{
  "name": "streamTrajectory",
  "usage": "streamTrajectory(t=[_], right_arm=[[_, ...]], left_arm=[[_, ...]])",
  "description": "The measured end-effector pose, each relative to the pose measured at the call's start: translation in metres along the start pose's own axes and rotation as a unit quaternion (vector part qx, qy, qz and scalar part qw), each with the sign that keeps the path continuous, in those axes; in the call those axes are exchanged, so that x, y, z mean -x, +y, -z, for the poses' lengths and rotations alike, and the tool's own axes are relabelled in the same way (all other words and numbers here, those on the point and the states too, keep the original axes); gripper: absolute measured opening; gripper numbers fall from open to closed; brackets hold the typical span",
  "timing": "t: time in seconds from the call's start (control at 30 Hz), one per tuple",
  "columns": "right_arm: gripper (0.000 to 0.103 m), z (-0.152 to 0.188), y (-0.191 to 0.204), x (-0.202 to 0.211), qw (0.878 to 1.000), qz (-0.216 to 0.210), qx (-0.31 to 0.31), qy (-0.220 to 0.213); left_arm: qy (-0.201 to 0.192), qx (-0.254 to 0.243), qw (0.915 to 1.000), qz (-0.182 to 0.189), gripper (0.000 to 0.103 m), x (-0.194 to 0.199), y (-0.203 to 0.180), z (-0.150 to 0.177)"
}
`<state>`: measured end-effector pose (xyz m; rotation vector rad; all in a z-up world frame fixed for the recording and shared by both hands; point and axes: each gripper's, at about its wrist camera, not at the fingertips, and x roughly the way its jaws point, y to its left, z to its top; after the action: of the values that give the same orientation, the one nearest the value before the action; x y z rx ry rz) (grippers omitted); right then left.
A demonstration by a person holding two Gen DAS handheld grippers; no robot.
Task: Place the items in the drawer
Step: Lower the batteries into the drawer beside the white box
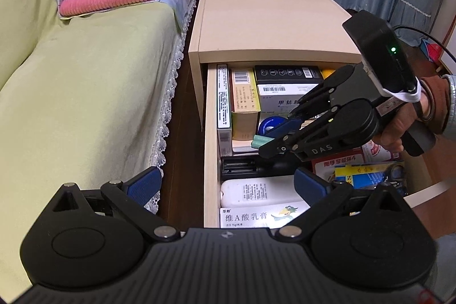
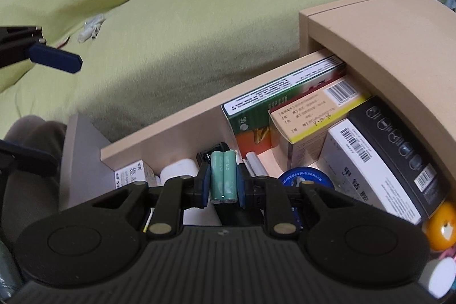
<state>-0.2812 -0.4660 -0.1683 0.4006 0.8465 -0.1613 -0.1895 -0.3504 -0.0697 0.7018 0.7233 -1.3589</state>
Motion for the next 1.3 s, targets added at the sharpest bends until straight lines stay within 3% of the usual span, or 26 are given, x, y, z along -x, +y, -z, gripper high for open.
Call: streamTrajectory(t=[0.57,0.97,1.1,1.3], right_arm=[[0.017,-0.008,0.006,-0.040,0.997,-0.020,0.064,0.025],[0.018,0.003,0.008,-0.022,0.998,-0.017,0.063,0.015],[0.005,0.011,0.011,-0.014,0.997,-0.012,0.073,0.028],[0.002,0.013,0.013,-0.019,0.997,-0.005,0.068,0.026]], left_arm=[[0.006,0.000,1.0000,0.006,0.100,-0.003,0.003,0.003],[0.007,-0.012,0.9998,0.013,0.100,-0.003,-0.006,0.000],[0.006,-0.014,0.9997,0.017,0.100,-0.004,-0.009,0.000],[0.007,-0.018,0.9997,0.018,0.100,-0.004,-0.011,0.000]])
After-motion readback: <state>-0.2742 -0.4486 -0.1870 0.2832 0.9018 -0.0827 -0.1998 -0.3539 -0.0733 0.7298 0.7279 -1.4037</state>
